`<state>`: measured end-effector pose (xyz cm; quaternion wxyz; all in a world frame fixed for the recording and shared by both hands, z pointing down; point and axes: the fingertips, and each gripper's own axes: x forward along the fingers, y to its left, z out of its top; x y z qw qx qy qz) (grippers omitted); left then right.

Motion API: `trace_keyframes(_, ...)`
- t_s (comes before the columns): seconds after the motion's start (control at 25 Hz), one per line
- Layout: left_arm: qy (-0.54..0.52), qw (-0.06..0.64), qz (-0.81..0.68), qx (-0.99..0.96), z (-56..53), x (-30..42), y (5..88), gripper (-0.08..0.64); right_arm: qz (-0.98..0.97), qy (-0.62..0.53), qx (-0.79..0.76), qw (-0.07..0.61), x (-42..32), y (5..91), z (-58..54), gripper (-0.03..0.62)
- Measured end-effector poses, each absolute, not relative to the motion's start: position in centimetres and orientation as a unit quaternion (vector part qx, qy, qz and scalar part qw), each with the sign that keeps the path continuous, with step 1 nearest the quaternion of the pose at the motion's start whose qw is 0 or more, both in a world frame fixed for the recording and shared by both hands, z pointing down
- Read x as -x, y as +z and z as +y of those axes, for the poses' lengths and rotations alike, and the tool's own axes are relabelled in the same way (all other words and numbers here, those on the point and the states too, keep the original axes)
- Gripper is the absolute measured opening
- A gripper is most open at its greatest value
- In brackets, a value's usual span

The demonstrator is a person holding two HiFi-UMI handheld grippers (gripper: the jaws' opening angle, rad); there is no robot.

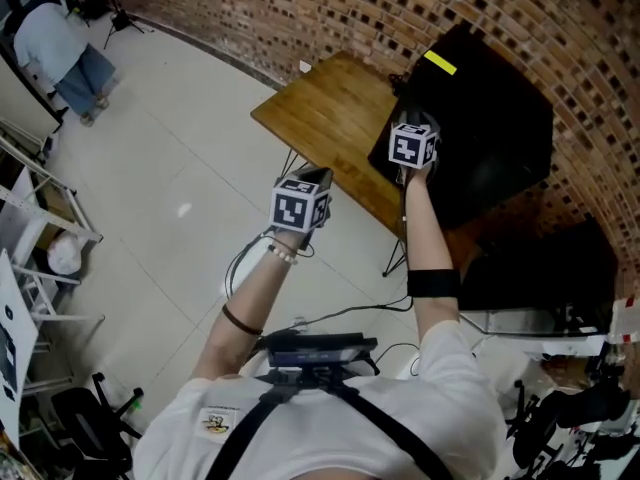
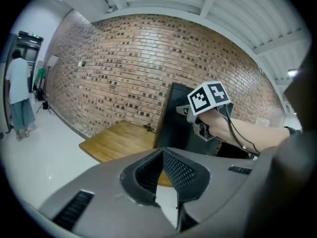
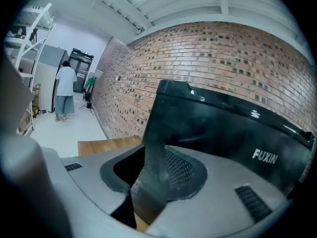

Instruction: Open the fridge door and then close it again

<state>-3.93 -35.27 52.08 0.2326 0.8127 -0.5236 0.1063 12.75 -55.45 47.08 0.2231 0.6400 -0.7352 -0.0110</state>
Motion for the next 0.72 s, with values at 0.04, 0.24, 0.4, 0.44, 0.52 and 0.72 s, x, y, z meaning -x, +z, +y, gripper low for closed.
trace_keyframes(0.04,0.108,0.227,-0.516,-0.819,-36.0,2.9,51.5,0.002,-0.734,-0.007,-0.641,0.226,-13.2,47.2,-55.7,0.158)
trace_keyframes(0.24,0.102,0.223,-0.487,-0.838,-37.6,-1.0,50.1,0.002,-0.735,-0.003,-0.634,0.24,-14.3,47.6,-56.3,0.129)
trace_keyframes(0.4,0.106,0.225,-0.474,-0.845,-37.4,-3.2,50.2,0.002,-0.749,-0.007,-0.616,0.245,-14.5,47.4,-54.7,0.149)
trace_keyframes(0.44,0.105,0.226,-0.473,-0.845,-37.1,-3.7,50.2,0.002,-0.757,-0.01,-0.608,0.24,-14.6,47.2,-53.7,0.149)
trace_keyframes(0.52,0.102,0.228,-0.474,-0.844,-36.5,-4.6,50.1,0.002,-0.773,-0.008,-0.593,0.227,-15.2,47.0,-51.2,0.149)
trace_keyframes(0.72,0.083,0.225,-0.489,-0.839,-34.5,-6.8,49.2,0.002,-0.813,0.036,-0.552,0.184,-17.6,47.0,-43.0,0.147)
